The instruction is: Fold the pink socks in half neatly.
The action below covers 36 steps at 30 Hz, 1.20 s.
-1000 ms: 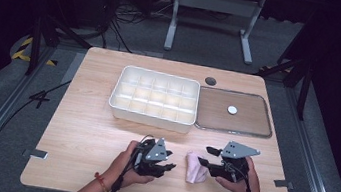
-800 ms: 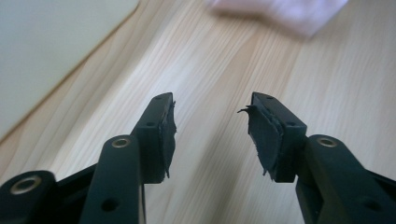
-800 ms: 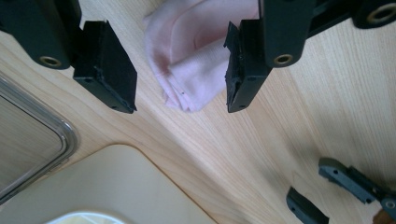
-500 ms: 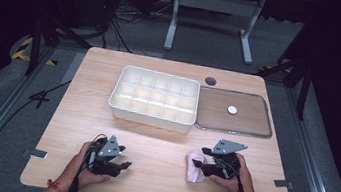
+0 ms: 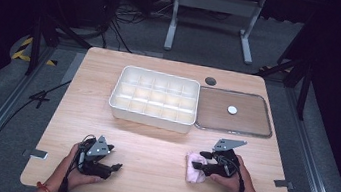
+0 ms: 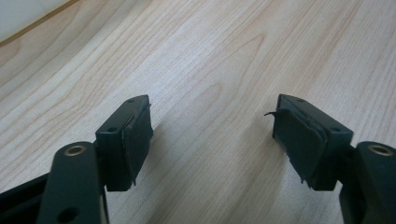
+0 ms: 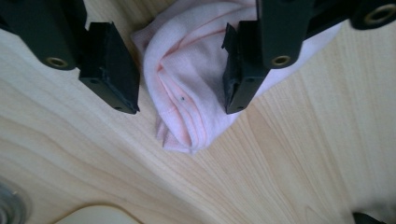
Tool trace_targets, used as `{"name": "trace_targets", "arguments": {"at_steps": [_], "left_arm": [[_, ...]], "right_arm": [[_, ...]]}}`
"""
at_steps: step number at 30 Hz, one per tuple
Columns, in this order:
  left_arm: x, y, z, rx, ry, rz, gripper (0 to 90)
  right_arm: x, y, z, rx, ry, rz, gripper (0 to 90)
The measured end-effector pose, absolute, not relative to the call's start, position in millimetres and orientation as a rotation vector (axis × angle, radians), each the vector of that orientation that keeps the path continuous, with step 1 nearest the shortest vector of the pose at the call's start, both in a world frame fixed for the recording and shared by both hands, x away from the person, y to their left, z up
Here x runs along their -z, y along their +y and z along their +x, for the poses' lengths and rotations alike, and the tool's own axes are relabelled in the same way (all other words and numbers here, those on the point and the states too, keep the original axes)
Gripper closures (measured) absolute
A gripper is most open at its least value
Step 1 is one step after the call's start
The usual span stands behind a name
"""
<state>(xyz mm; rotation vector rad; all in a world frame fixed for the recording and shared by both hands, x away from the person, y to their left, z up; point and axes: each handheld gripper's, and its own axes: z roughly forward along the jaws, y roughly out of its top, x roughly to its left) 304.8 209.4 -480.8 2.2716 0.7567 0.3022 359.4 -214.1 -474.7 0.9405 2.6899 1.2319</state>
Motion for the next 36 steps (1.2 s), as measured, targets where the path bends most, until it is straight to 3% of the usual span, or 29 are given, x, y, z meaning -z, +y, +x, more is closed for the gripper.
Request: {"name": "trace_targets", "arguments": {"at_steps": [8, 12, 36], "left_arm": [[482.8, 207.6, 307.3, -0.315, 0.824, 2.257, 15.7], [483.0, 205.2, 307.0, -0.320, 0.845, 2.253, 14.2], [482.8, 206.2, 310.0, -0.305, 0.819, 2.267, 13.1]], "right_arm": [[474.5, -214.4, 363.0, -1.279, 2.770, 0.927, 67.5], [472.7, -214.0, 360.8, -1.270, 2.757, 0.886, 71.8], [449.5, -227.9, 347.7, -1.264, 2.617, 0.760, 73.0]]}}
